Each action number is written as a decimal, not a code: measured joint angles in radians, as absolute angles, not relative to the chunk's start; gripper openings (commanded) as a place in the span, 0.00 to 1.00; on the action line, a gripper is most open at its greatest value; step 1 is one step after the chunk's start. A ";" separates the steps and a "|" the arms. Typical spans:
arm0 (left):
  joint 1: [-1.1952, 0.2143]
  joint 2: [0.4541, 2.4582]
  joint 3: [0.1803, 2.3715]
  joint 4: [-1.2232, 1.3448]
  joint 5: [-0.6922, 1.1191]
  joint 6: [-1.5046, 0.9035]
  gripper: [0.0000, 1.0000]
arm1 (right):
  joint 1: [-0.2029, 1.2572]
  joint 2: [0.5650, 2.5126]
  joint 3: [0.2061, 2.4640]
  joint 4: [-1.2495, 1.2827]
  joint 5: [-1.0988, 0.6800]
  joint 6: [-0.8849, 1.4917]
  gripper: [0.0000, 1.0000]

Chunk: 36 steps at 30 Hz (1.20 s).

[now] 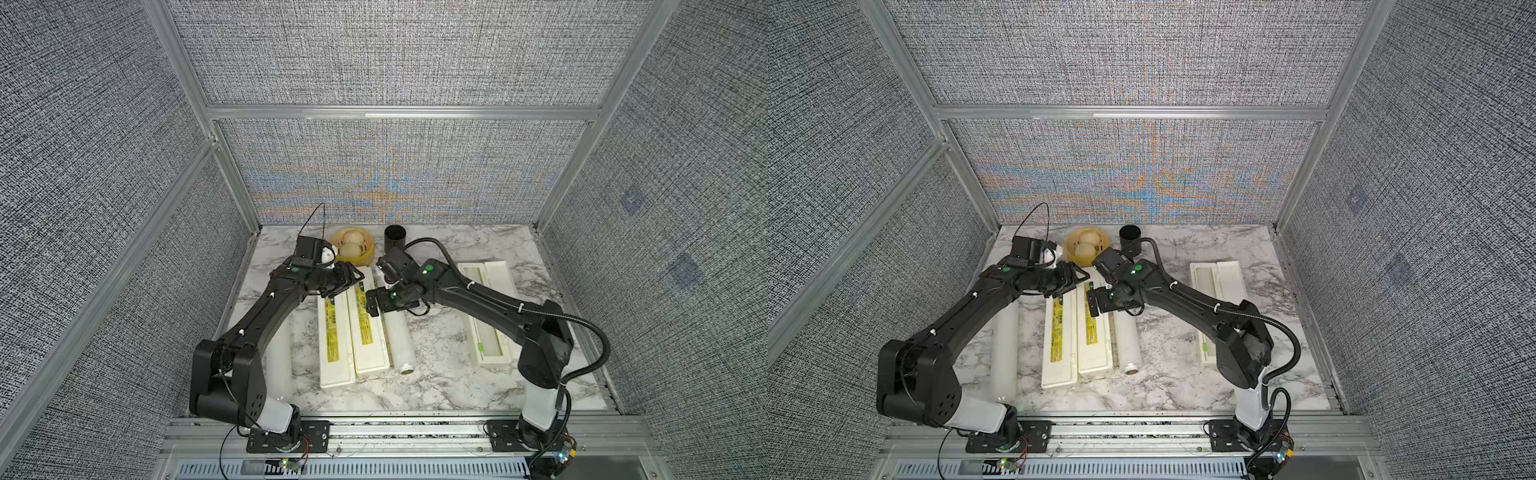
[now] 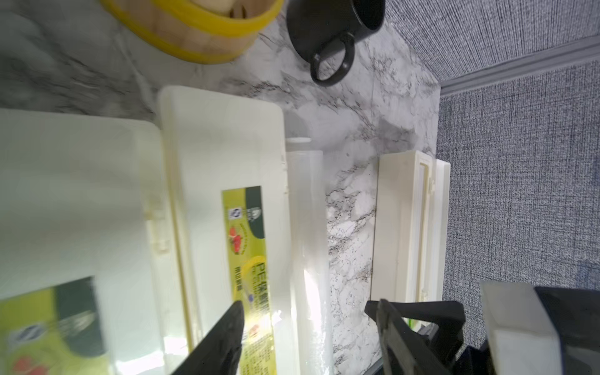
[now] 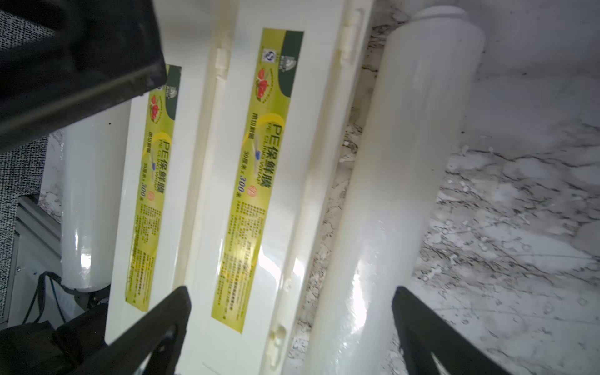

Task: Put plastic wrap rolls into dispensers
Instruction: Pick up the plastic wrap cutting box from the center of the board.

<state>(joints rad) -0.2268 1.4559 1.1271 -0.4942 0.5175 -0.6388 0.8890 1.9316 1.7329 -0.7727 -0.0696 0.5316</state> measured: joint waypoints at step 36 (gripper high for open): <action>-0.138 1.387 0.994 -0.492 0.482 -0.636 0.65 | 0.955 2.167 1.849 -0.837 0.102 0.679 0.99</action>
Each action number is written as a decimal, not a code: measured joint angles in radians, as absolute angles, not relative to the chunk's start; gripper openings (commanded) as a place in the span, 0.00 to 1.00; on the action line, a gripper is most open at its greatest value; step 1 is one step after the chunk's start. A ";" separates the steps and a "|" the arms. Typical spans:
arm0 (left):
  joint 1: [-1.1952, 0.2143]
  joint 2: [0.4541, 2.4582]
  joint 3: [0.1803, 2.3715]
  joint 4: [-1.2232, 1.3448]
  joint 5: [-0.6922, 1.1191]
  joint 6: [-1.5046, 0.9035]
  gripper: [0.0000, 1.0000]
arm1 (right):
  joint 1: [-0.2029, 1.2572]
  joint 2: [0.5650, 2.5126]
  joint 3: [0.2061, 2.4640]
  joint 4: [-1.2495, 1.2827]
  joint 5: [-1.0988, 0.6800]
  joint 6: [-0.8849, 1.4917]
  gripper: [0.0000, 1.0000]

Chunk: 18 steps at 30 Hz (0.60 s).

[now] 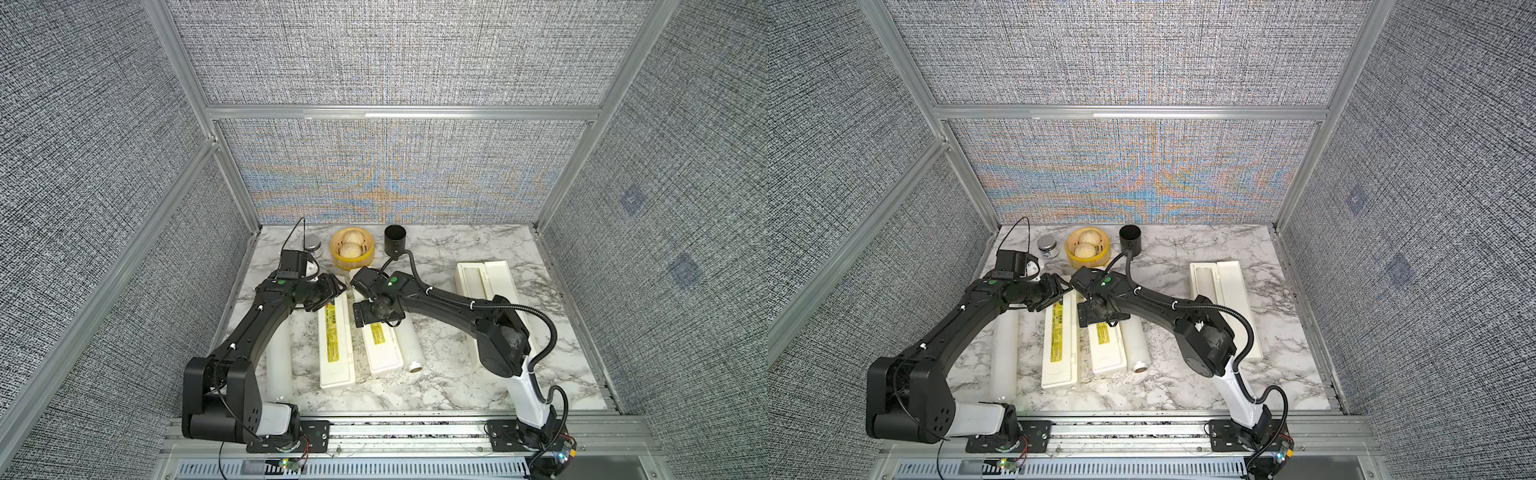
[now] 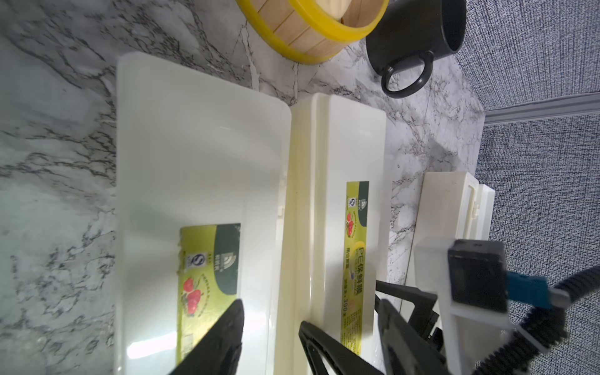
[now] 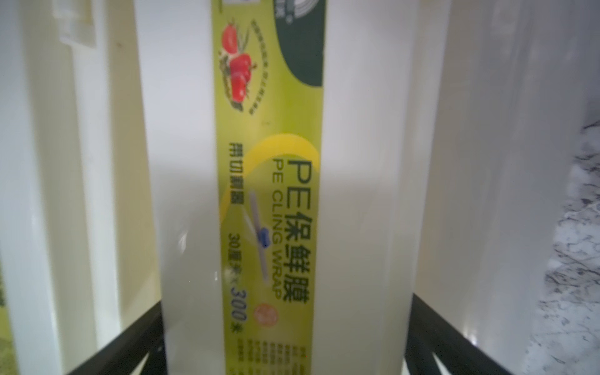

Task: Put plastic wrap rolls into dispensers
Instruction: Pick up the plastic wrap cutting box from the center of the board.

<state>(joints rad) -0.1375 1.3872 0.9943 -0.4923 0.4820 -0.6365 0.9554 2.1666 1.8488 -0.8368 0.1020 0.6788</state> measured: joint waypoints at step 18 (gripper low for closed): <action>-0.137 1.374 0.994 -0.485 0.501 -0.632 0.65 | 0.955 2.160 1.810 -0.847 0.121 0.665 0.93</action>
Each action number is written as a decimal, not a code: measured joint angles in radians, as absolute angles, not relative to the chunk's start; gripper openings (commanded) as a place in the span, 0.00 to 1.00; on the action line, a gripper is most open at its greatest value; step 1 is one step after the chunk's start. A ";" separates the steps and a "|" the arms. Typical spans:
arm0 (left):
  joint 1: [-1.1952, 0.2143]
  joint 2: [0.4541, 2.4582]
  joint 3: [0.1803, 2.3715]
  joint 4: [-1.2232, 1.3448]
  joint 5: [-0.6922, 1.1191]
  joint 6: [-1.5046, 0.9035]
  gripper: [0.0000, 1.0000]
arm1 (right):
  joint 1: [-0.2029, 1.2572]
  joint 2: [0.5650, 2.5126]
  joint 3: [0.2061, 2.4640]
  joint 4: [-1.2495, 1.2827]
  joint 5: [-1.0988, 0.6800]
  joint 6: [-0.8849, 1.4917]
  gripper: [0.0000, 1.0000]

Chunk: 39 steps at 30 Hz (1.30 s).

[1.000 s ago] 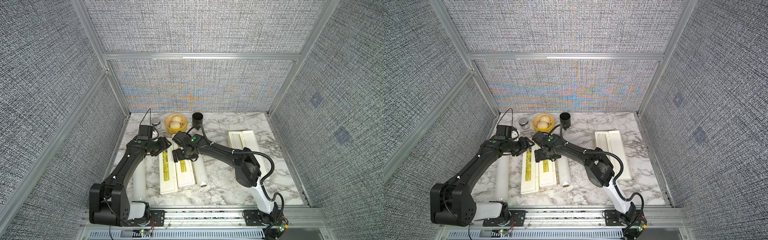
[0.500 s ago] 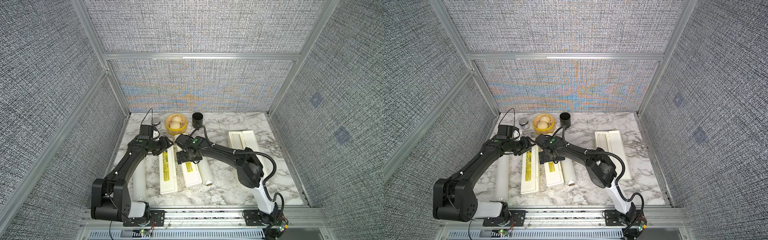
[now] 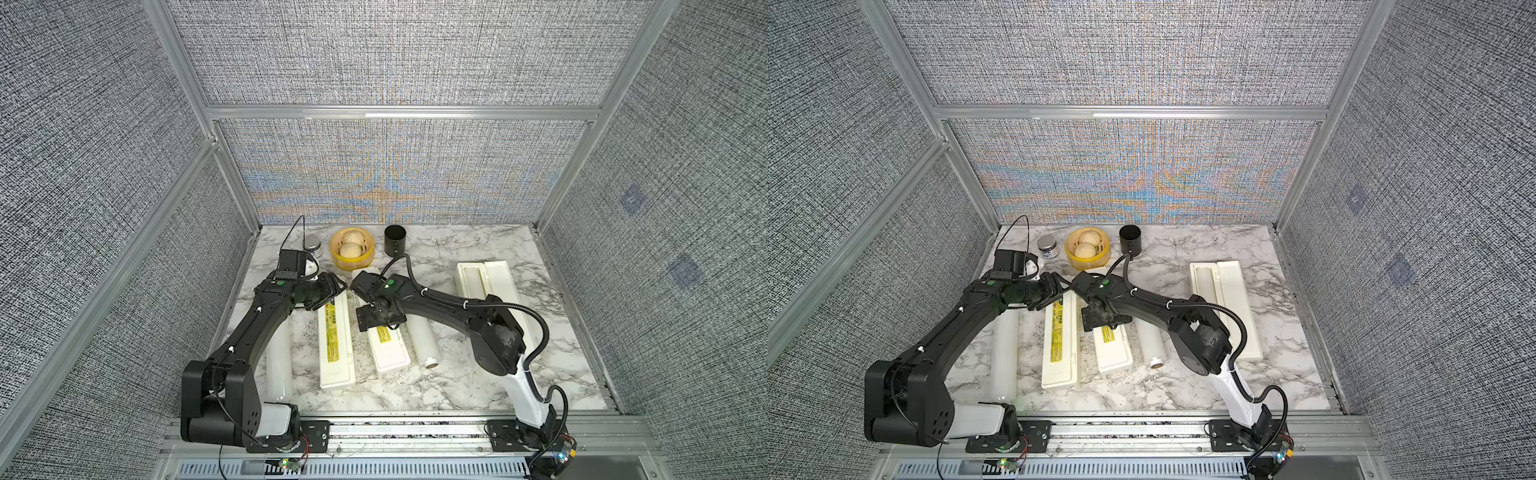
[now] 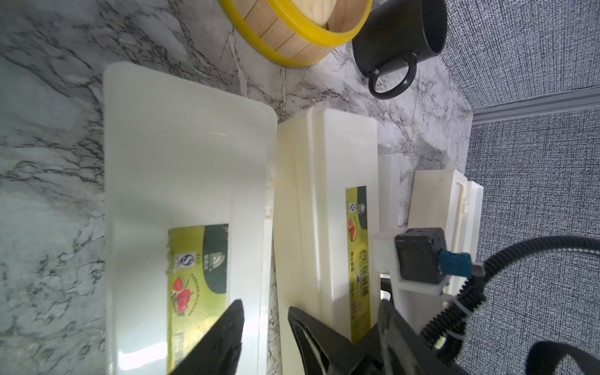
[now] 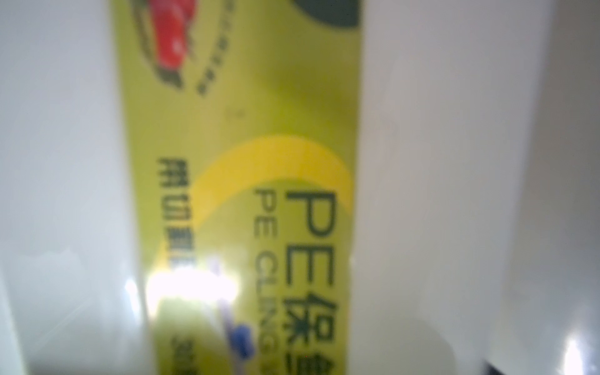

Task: Put plastic wrap rolls into dispensers
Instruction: Pick up the plastic wrap cutting box from the center of the board, then open the lid of the plastic wrap cutting box.

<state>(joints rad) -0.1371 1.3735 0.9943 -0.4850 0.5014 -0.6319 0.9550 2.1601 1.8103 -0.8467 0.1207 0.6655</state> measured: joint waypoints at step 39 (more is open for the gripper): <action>-0.332 1.613 1.015 0.808 1.019 -1.223 1.00 | 0.451 1.302 0.889 0.183 -0.904 0.865 0.85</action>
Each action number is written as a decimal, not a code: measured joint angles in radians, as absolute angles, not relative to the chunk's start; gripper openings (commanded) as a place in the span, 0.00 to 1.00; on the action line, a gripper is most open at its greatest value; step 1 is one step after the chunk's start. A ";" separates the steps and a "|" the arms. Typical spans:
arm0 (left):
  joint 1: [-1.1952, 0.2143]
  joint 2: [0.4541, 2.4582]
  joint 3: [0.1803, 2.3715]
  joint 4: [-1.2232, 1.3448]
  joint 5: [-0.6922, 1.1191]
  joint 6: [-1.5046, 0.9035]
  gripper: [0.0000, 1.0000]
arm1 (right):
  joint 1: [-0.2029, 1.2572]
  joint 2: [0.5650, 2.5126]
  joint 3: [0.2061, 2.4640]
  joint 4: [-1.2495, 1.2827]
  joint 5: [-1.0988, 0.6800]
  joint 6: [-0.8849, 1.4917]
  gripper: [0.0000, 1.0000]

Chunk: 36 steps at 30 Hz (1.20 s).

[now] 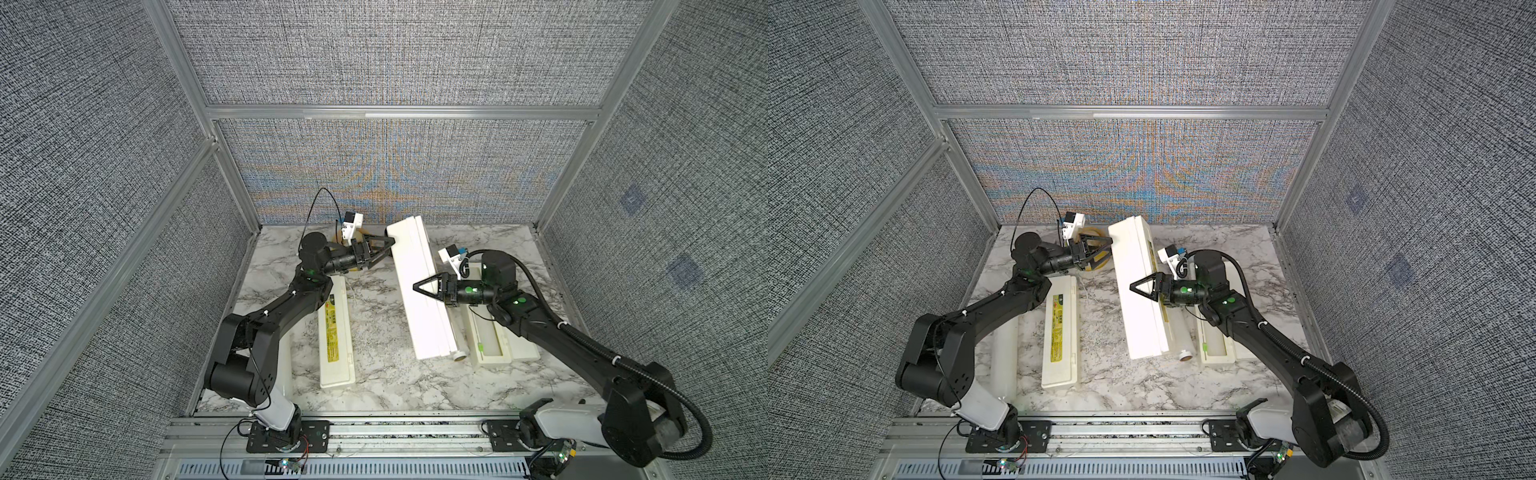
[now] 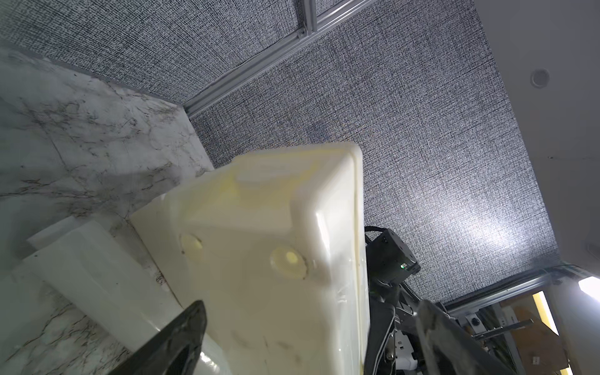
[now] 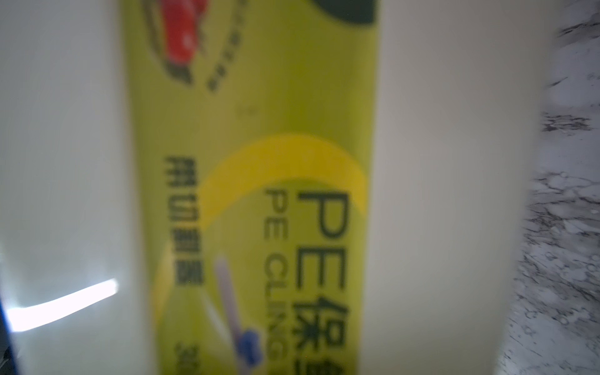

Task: Put plastic wrap rolls into dispensers
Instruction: Open the lid of the plastic wrap cutting box.

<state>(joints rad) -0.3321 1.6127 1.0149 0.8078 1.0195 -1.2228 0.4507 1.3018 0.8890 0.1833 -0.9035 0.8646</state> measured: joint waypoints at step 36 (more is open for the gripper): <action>-0.392 1.629 1.126 0.506 1.023 -1.095 0.75 | 0.473 1.402 0.946 0.256 -0.993 0.889 0.98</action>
